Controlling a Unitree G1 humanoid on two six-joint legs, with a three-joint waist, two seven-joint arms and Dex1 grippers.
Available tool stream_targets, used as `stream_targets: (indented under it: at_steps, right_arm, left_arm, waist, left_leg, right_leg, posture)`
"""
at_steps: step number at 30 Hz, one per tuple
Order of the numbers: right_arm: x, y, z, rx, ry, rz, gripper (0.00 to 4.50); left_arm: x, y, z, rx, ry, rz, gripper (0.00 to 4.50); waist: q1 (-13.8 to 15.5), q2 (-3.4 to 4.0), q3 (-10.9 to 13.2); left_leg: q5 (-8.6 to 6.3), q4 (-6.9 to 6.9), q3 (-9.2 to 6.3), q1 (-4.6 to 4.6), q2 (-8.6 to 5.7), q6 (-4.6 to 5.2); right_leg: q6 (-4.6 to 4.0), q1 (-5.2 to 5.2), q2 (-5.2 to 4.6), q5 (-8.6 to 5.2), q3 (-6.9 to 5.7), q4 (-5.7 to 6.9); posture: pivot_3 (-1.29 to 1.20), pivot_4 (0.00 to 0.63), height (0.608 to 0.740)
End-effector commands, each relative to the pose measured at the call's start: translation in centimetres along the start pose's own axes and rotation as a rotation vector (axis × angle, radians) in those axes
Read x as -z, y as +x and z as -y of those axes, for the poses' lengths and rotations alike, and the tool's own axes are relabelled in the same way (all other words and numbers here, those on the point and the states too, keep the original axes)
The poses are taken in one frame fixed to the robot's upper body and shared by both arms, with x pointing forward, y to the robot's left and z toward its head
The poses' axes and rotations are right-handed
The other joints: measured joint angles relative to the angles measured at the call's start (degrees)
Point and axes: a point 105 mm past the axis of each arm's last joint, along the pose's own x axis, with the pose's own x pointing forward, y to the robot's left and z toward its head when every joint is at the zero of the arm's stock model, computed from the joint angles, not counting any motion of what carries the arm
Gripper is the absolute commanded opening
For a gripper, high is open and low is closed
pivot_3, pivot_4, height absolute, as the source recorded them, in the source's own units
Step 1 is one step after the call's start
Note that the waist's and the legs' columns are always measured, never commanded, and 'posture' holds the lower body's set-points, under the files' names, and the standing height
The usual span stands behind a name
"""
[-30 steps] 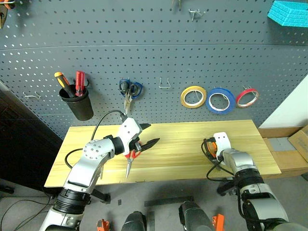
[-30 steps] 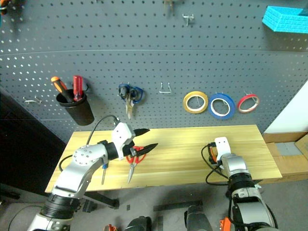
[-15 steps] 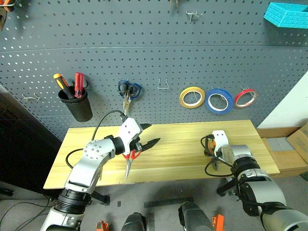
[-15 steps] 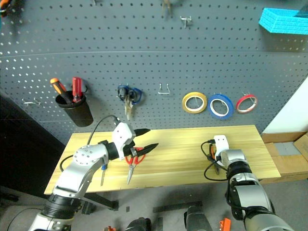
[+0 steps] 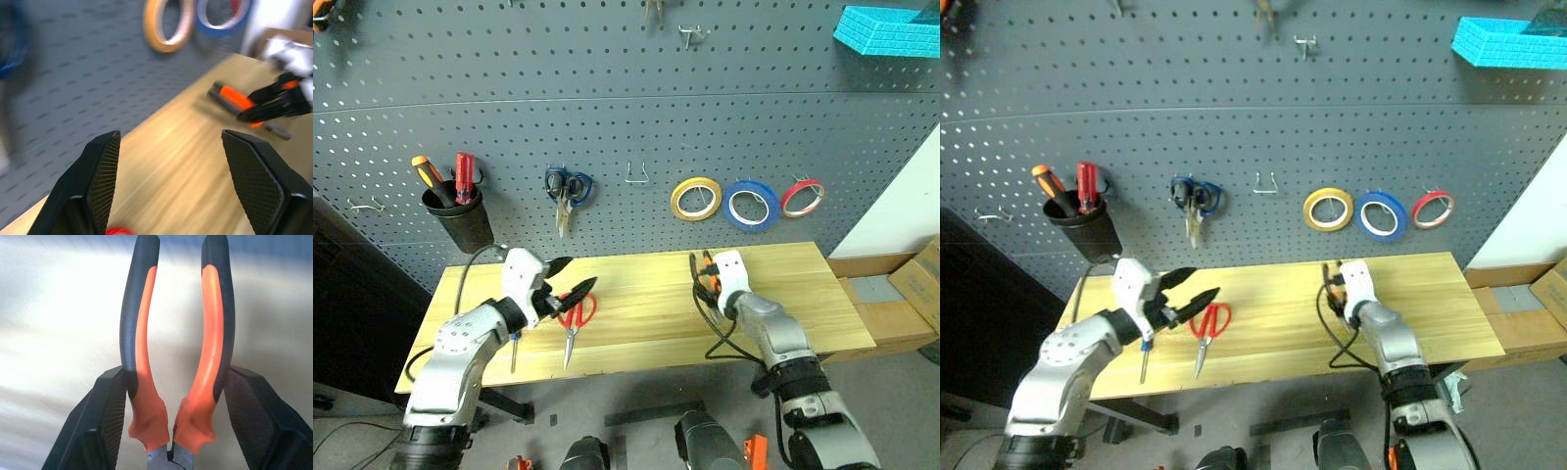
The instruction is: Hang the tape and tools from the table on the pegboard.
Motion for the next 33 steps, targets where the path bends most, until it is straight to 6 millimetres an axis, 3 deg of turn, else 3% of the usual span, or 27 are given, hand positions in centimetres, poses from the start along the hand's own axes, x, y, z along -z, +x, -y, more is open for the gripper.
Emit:
stream_targets:
  at_steps: [1,4,7,10,13,19,24,29,33]
  right_arm:
    - [-8.7,-2.2,-4.1,-0.108,-0.045,0.348,2.70]
    - [-14.6,-3.8,-7.4,-0.202,-0.061,0.571,2.70]
    - [-19.5,-4.7,-9.2,-0.247,-0.117,0.746,2.70]
    - [-23.2,-4.8,-9.7,-0.233,-0.185,0.878,2.70]
    - [-25.2,-3.8,-9.5,-0.210,-0.229,0.935,2.70]
    - [-26.8,-1.9,-8.6,-0.111,-0.354,1.022,2.70]
    - [-26.5,-0.6,-7.0,0.008,-0.460,1.033,2.70]
    - [-25.4,0.6,-5.7,0.076,-0.485,0.981,2.70]
    - [-23.2,1.7,-5.1,0.091,-0.505,0.913,2.70]
  left_arm:
    - [-1.6,-0.8,-0.7,-0.056,0.054,0.060,3.49]
    - [-3.2,-0.6,-1.0,-0.111,0.027,0.151,3.49]
    - [-4.5,0.0,-0.9,-0.136,0.003,0.205,3.49]
    - [-5.6,0.6,-0.4,-0.133,-0.010,0.239,3.49]
    - [-7.0,1.5,0.2,-0.128,-0.022,0.275,3.49]
    - [-9.2,3.3,1.1,-0.115,-0.051,0.329,3.49]
    - [-9.6,4.2,1.8,-0.111,-0.060,0.337,3.49]
    - [-9.8,4.4,2.2,-0.104,-0.065,0.341,3.49]
    - [-9.5,4.3,1.9,-0.121,-0.066,0.333,3.49]
  waist:
    - [0.29,0.00,0.00]
    - [0.98,-0.01,0.06]
    - [2.07,-0.10,0.15]
    - [2.51,-0.15,0.24]
    - [2.78,-0.19,0.37]
    - [3.87,-0.23,1.07]
    - [4.87,-0.31,1.82]
    - [5.38,-0.36,2.12]
    - [5.42,-0.31,2.47]
  left_leg:
    - [0.00,0.01,0.00,0.00,0.00,0.00]
    - [0.00,0.04,-0.04,0.00,0.02,0.00]
    - [0.01,0.10,-0.04,-0.02,0.02,0.00]
    - [0.00,0.06,-0.04,-0.01,0.02,0.00]
    - [0.00,-0.03,-0.04,0.00,0.02,0.00]
    - [0.00,-0.09,-0.04,-0.02,0.03,0.01]
    - [0.00,-0.23,-0.01,-0.06,0.03,0.01]
    - [0.01,-0.72,-0.03,-0.06,0.03,0.01]
    - [0.00,-0.91,-0.01,-0.08,0.03,0.01]
  right_leg:
    - [0.00,-0.02,0.01,0.00,-0.01,0.02]
    - [-0.03,0.00,0.02,-0.01,-0.03,0.01]
    - [-0.32,0.01,0.02,-0.10,-0.03,-0.02]
    - [-0.29,0.03,0.02,-0.09,-0.06,-0.07]
    - [-0.14,0.03,0.03,0.00,-0.07,-0.10]
    - [-0.15,0.01,0.05,0.01,-0.07,-0.11]
    - [-0.34,-0.09,0.05,0.07,-0.04,-0.13]
    - [-0.59,-0.29,0.04,0.03,-0.07,-0.13]
    - [-0.66,-0.41,0.04,0.00,-0.07,-0.12]
  posture:
    - [-0.10,0.117,0.740]
    - [-0.09,0.133,0.740]
    - [-0.09,0.146,0.740]
    - [-0.07,0.159,0.740]
    - [-0.06,0.169,0.740]
    - [-0.01,0.183,0.740]
    - [0.03,0.195,0.740]
    - [0.05,0.205,0.740]
    - [0.05,0.210,0.740]
